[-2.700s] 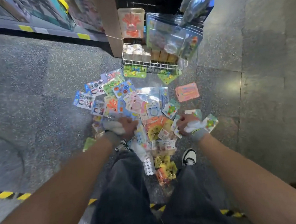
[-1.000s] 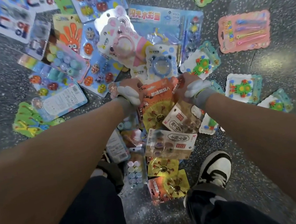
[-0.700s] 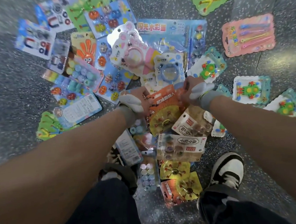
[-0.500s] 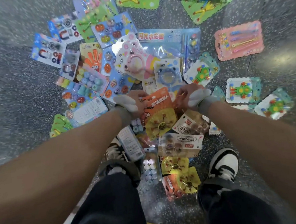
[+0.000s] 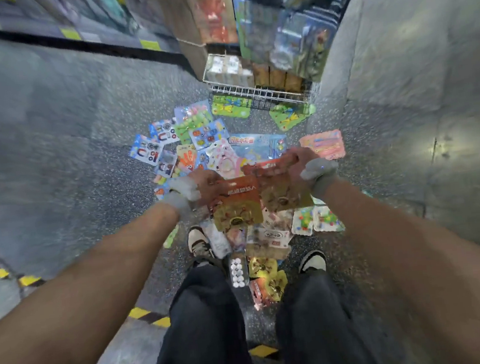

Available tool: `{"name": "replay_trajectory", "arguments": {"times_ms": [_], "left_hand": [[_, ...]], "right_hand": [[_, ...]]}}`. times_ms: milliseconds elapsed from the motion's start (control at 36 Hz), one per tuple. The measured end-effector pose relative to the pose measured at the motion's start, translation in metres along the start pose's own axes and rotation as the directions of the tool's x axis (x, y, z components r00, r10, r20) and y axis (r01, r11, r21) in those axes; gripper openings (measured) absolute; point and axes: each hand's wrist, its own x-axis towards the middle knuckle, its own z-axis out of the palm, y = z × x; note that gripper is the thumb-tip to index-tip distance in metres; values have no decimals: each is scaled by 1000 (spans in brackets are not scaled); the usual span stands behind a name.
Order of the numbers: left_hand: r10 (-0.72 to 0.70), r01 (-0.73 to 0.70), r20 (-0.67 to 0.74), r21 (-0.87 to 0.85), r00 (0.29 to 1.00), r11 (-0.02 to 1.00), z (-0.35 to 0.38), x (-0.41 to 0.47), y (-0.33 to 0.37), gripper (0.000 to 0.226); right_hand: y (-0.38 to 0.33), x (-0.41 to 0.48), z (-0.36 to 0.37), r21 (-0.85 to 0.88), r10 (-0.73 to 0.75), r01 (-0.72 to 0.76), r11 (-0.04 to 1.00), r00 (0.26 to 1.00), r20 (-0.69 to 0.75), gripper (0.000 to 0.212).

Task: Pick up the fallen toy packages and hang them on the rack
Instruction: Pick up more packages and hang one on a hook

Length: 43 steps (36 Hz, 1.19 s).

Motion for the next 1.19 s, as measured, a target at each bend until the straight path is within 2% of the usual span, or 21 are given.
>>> {"name": "replay_trajectory", "arguments": {"times_ms": [28, 83, 111, 167, 333, 444, 528, 583, 750, 833, 861, 917, 1056, 1195], "left_hand": [[-16, 16, 5, 12, 1000, 1000, -2, -6, 9, 57], [13, -13, -79, 2, 997, 1000, -29, -55, 52, 38], [14, -16, -72, -20, 997, 1000, -29, -58, 56, 26], [49, -57, -164, -43, 985, 997, -44, -87, 80, 17], [115, -137, -220, -86, 969, 987, -68, -137, 125, 13], [170, -220, -305, -136, 937, 966, -102, -159, 152, 11], [205, -252, -295, -133, 933, 958, -126, -166, 164, 11], [228, -278, -309, -125, 923, 953, -157, -170, 168, 12], [314, -351, -273, -97, 909, 932, -233, -163, 174, 11], [346, -380, -274, -83, 898, 921, -261, -157, 173, 13], [372, -399, -271, -49, 888, 916, -295, -157, 176, 14], [383, -408, -277, -35, 881, 912, -298, -153, 177, 16], [435, -438, -258, 51, 863, 898, -362, -147, 180, 15], [472, -474, -234, 49, 850, 879, -387, -149, 191, 13]], "right_hand": [[-2, -5, -1, -10, -6, 6, 1000, 1000, 25, 23], [-32, -38, -34, -43, -35, 37, 998, 998, 45, 27], [-33, -40, -34, -38, -30, 32, 999, 998, 61, 31], [-61, -70, -60, 12, -56, 55, 998, 998, 35, 30], [-125, -135, -106, 68, -212, 215, 974, 976, -56, 18], [-168, -157, -138, 30, -273, 278, 960, 956, -109, 25], [-186, -159, -150, 16, -317, 321, 947, 941, -116, 24], [-210, -162, -157, 21, -336, 344, 939, 926, -171, 21], [-272, -165, -163, 57, -311, 333, 941, 918, -246, 19], [-300, -165, -162, -4, -288, 297, 955, 922, -258, 20], [-330, -159, -166, -15, -277, 285, 958, 916, -290, 21], [-334, -156, -165, -41, -251, 249, 968, 931, -266, 23], [-384, -151, -156, 46, -180, 213, 976, 905, -387, 16], [-408, -157, -162, 18, -214, 243, 970, 885, -412, 16]]}}
